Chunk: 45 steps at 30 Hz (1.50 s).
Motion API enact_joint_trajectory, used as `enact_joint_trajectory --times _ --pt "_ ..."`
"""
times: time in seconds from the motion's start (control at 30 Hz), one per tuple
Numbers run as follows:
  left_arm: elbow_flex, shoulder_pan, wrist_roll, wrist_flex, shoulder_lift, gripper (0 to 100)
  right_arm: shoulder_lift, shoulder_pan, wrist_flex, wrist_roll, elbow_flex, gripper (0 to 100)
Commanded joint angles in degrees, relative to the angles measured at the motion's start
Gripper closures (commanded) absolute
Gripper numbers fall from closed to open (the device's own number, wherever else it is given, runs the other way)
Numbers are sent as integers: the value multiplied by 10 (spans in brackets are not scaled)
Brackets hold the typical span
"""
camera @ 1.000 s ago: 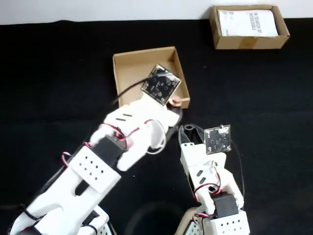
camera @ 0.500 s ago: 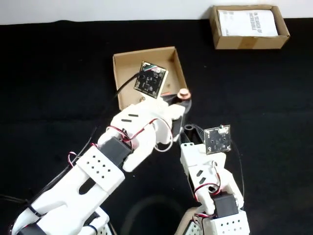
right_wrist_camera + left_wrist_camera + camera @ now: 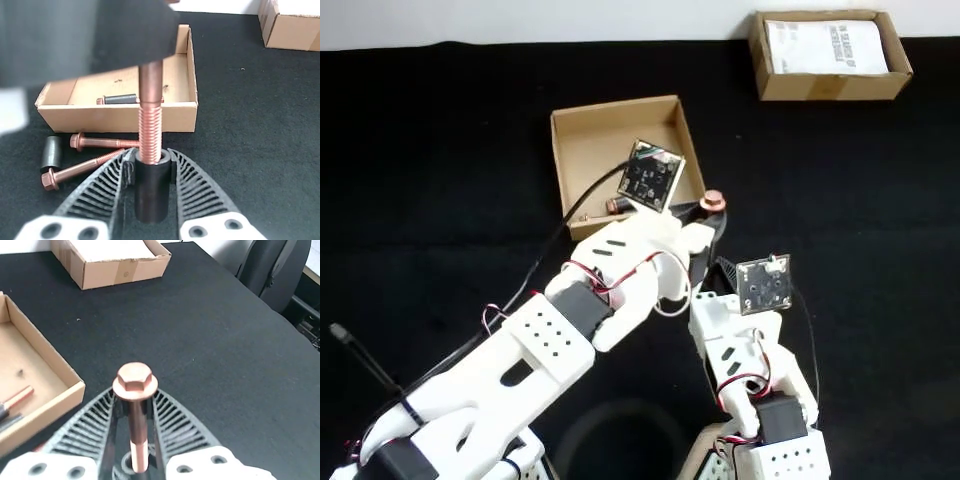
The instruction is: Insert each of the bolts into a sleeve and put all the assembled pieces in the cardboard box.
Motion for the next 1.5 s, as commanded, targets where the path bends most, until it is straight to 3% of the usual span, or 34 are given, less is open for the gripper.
enact_joint_trajectory --times 0.0,0.77,1.0,1.47 --pt "-5 7 -1 -10 0 992 -9 -3 -14 -5 36 991" --pt "-2 -4 -3 -10 2 992 -9 -4 7 -5 4 991" --pt "-1 -5 -3 -16 2 992 -9 -42 20 -5 -18 991" --pt "18 -15 -4 -52 -3 992 -10 -6 39 -2 -34 991"
